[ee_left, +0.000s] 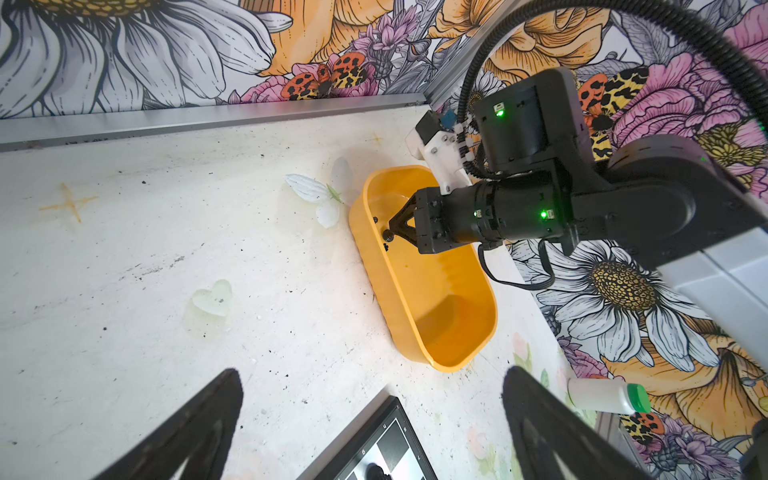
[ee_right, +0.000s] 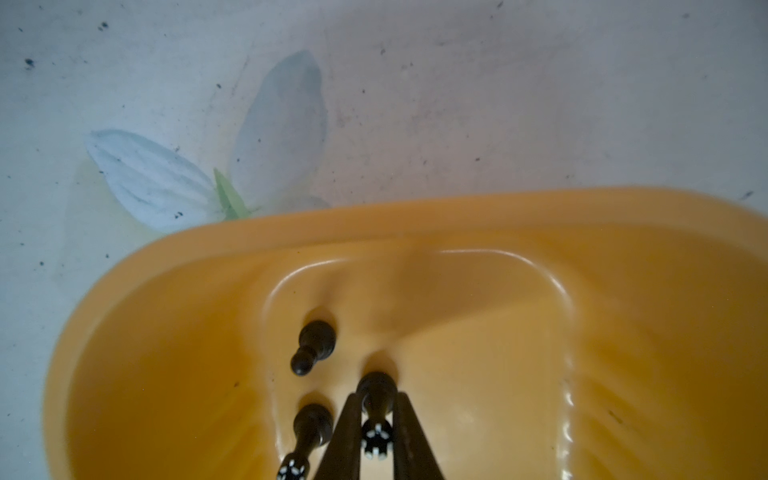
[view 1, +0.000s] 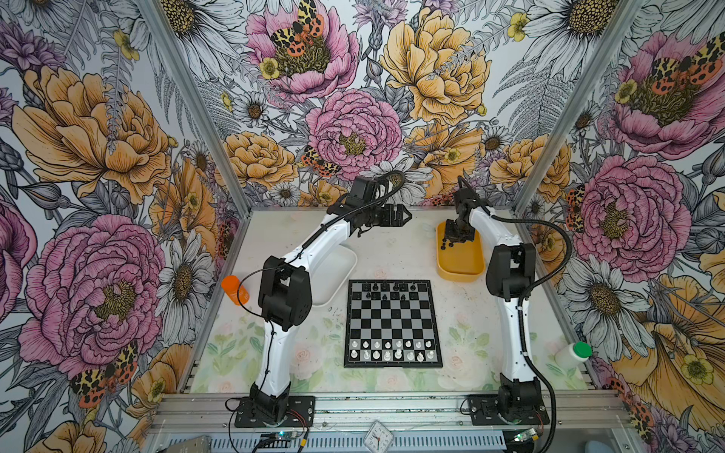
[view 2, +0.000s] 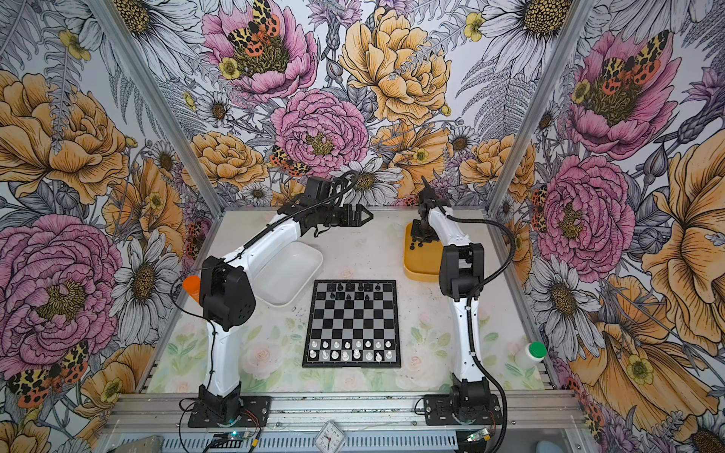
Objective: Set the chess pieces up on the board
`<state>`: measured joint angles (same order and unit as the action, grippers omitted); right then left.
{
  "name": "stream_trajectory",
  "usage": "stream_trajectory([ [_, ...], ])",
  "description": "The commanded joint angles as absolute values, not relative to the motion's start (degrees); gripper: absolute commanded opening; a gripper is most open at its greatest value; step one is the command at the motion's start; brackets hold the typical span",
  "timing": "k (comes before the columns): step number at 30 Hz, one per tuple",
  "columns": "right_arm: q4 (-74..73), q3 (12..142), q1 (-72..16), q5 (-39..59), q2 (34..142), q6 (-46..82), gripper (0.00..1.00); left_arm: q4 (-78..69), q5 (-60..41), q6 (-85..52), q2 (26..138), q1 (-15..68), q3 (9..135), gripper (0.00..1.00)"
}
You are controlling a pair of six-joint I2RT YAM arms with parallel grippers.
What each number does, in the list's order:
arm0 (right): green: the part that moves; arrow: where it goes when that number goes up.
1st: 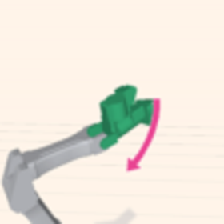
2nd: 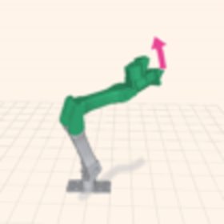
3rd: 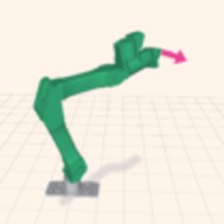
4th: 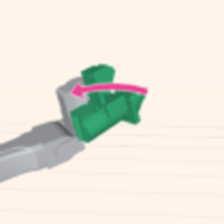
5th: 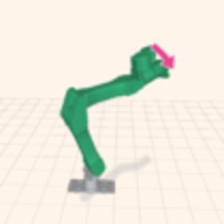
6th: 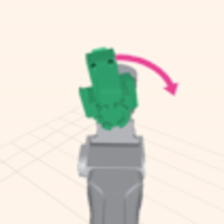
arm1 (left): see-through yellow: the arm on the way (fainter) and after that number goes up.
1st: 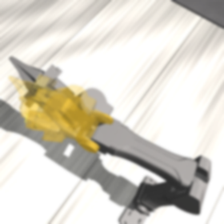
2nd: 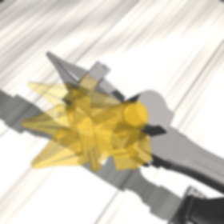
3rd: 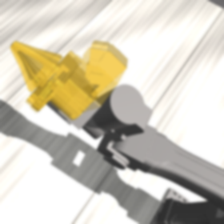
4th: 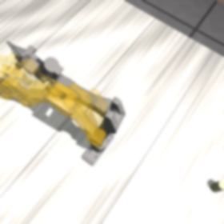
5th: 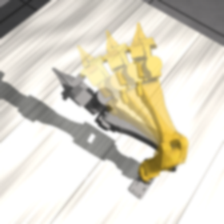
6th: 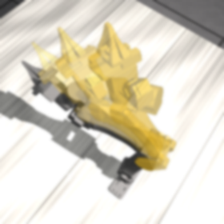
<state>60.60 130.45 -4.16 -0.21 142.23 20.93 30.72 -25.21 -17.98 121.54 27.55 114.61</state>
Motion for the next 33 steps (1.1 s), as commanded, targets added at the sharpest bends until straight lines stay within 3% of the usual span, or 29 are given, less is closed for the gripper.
stream_trajectory([
  [1, 60.69, 132.36, -4.56, -0.35, 143.86, 21.11, 0.16, 30.59, -26.75, -16.82, 118.15, 26.81, 113.6, 0.99],
  [17, 61.96, 128.06, -5.34, -3.2, 137.24, 20.08, 0.13, 30.5, -26.94, -15.41, 115.67, 25.32, 110.19, 0.99],
  [33, 63.34, 116.23, -10.01, -6.19, 120.81, 19.07, 0.12, 30.1, -24.73, -11.61, 105.41, 21.58, 98.96, 0.99],
])
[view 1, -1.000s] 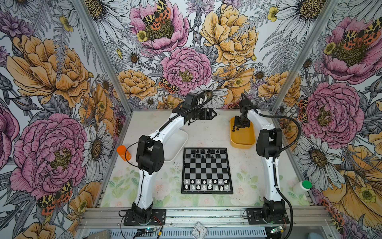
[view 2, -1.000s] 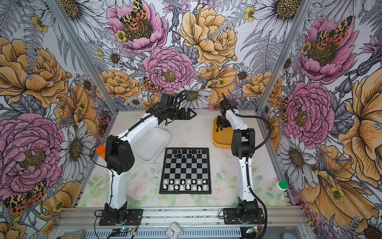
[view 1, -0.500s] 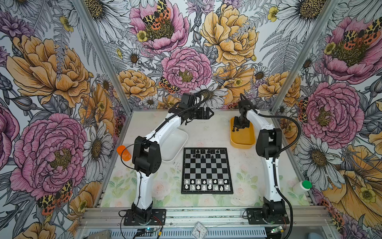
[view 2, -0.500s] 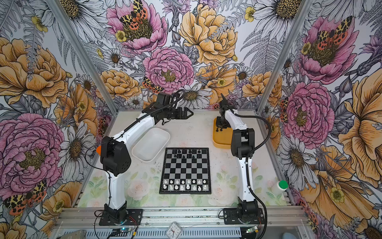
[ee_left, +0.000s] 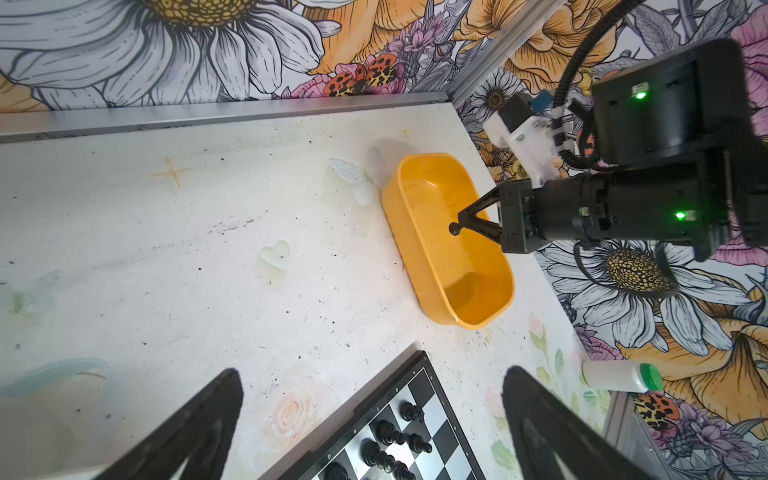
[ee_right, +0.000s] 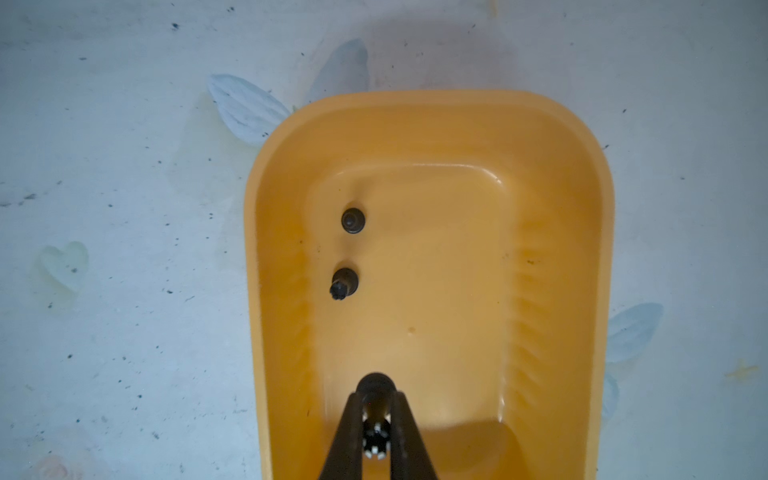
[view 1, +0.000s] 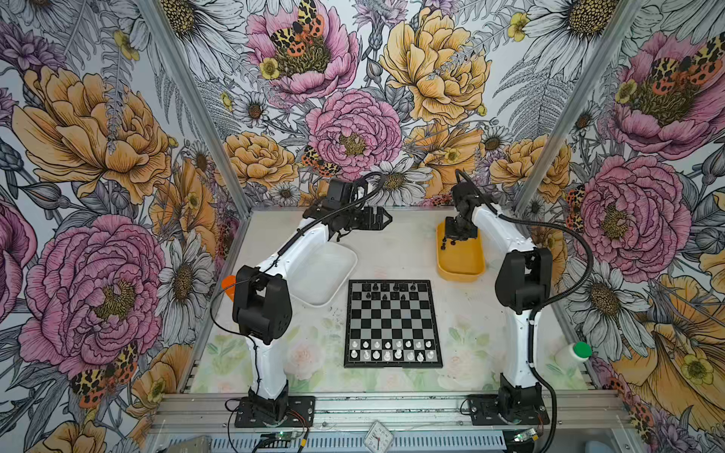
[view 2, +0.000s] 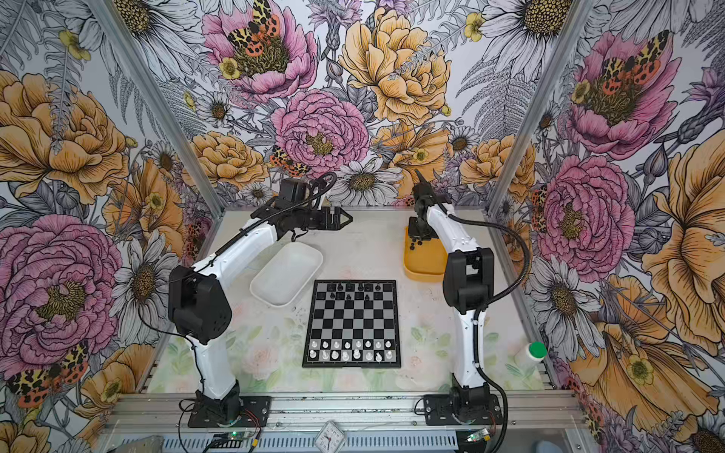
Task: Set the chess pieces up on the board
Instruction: 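Lift the black piece and carry it over the board's far corner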
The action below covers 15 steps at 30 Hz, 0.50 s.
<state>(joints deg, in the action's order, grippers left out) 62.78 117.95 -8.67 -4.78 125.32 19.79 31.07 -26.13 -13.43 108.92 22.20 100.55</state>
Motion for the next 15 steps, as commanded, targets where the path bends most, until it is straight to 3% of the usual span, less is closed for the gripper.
stream_trajectory([
  [1, 63.59, 115.26, -10.57, -6.29, 119.49, 19.2, 0.12, 30.01, -24.46, -11.4, 104.86, 21.45, 97.99, 0.99],
  [15, 63.62, 100.88, -20.44, -6.72, 104.15, 23.5, 0.12, 29.68, -19.75, -11.56, 91.23, 22.86, 85.31, 0.99],
])
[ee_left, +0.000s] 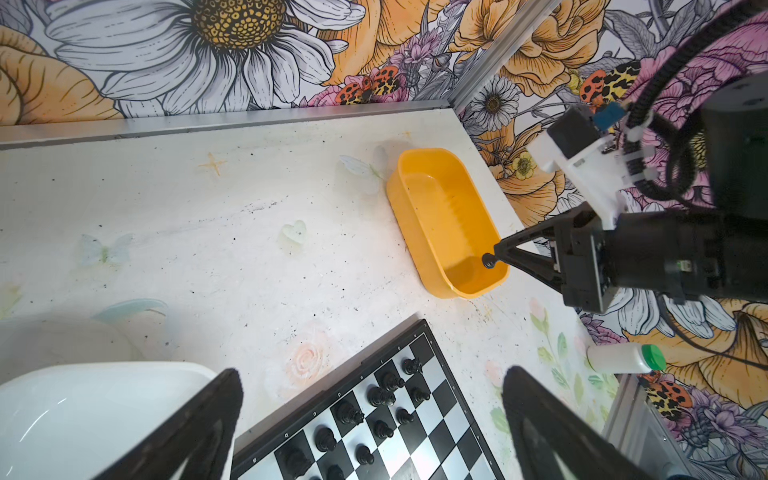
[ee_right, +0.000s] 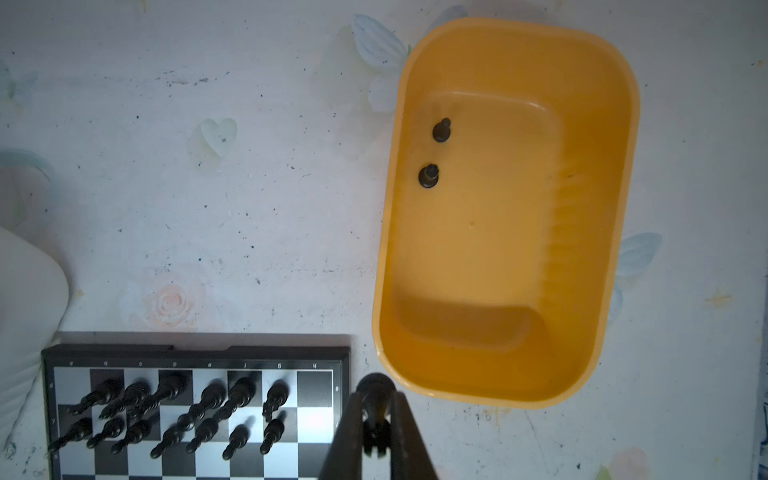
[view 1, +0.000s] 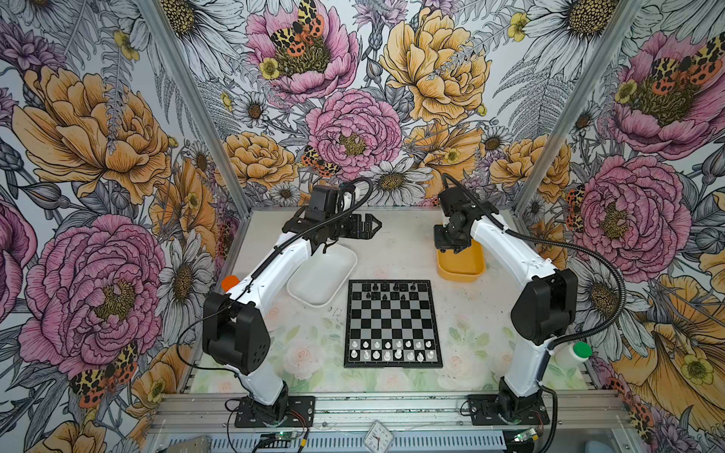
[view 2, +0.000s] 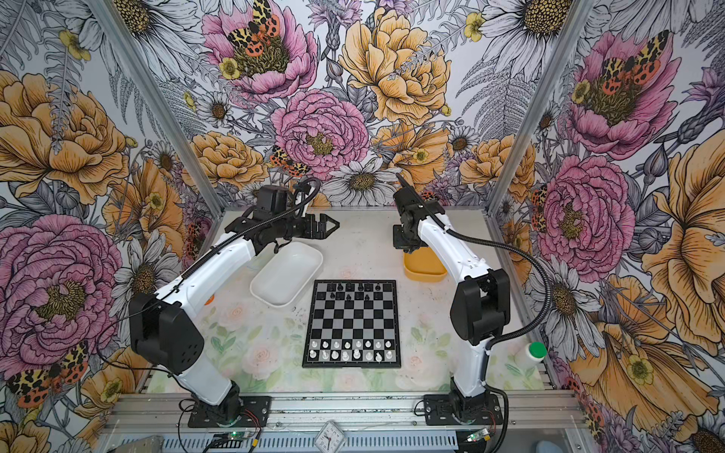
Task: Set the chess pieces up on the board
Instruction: 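Lift the black piece and carry it over the board's far corner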
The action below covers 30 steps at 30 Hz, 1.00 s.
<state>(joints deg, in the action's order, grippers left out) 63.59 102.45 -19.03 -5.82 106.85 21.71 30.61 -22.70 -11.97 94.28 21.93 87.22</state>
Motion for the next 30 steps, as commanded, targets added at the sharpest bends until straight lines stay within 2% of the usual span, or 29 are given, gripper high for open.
stream_trajectory([
  [1, 63.48, 99.75, -21.01, -6.69, 103.45, 23.76, 0.12, 29.55, -18.71, -11.65, 90.07, 23.36, 84.04, 0.99],
  [19, 55.8, 83.68, -24.77, -1.97, 98.0, 24.68, 0.12, 29.6, -7.67, -19.05, 71.25, 29.34, 68.97, 0.99],
  [30, 53.04, 82.86, -25.74, -1.05, 101.79, 24.76, 0.12, 30.94, -5.89, -19.28, 67.06, 28.87, 66.64, 0.99],
])
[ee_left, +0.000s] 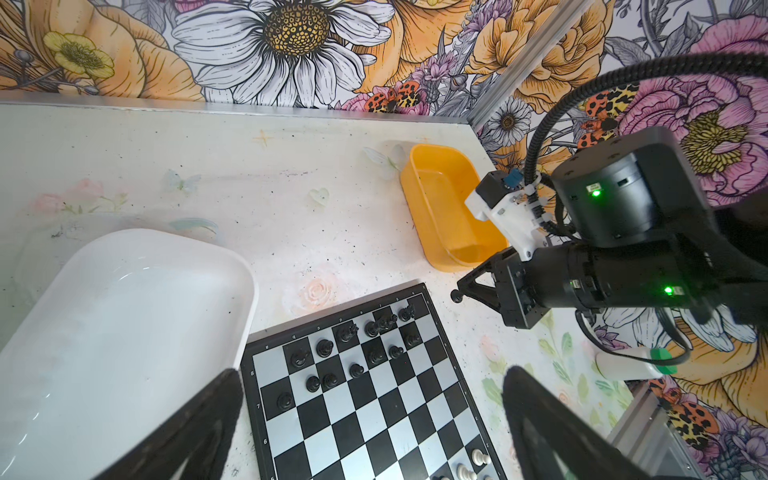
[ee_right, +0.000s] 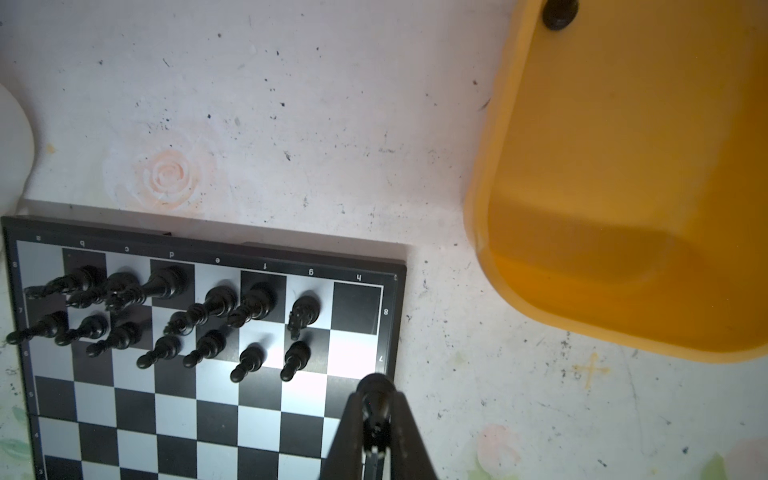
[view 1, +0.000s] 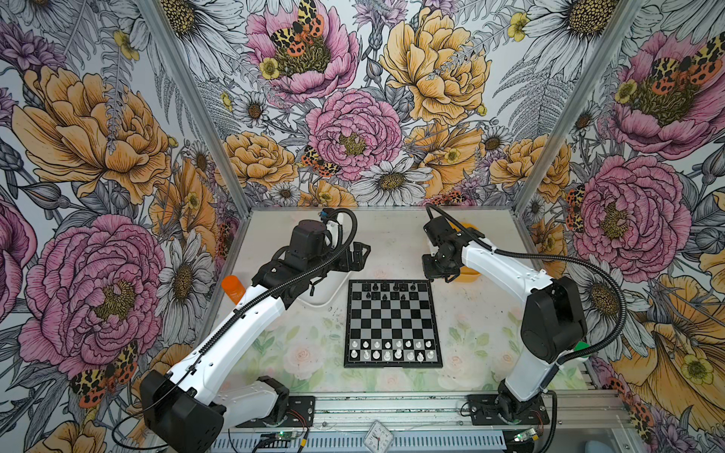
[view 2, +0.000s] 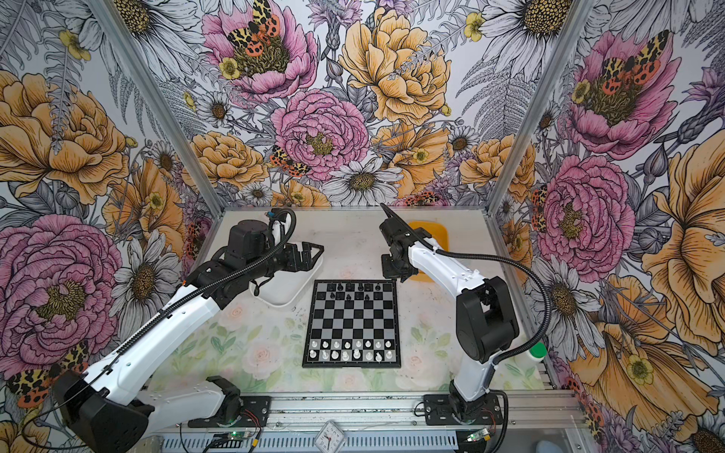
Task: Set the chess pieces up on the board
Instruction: 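Lift the black piece and carry it over the board's far corner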
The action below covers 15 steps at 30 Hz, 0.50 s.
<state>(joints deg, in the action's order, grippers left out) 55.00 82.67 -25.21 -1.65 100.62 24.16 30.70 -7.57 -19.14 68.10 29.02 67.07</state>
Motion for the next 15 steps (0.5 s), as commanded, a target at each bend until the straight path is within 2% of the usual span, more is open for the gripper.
stream_trajectory([
  [1, 52.87, 82.84, -25.84, -1.0, 102.14, 24.78, 0.12, 30.94, -5.96, -19.17, 66.93, 28.75, 66.5, 0.99],
  [15, 50.89, 83.16, -26.52, -0.44, 106.33, 25.53, 0.12, 31.2, -8.77, -17.58, 67.54, 25.51, 67.24, 0.99],
])
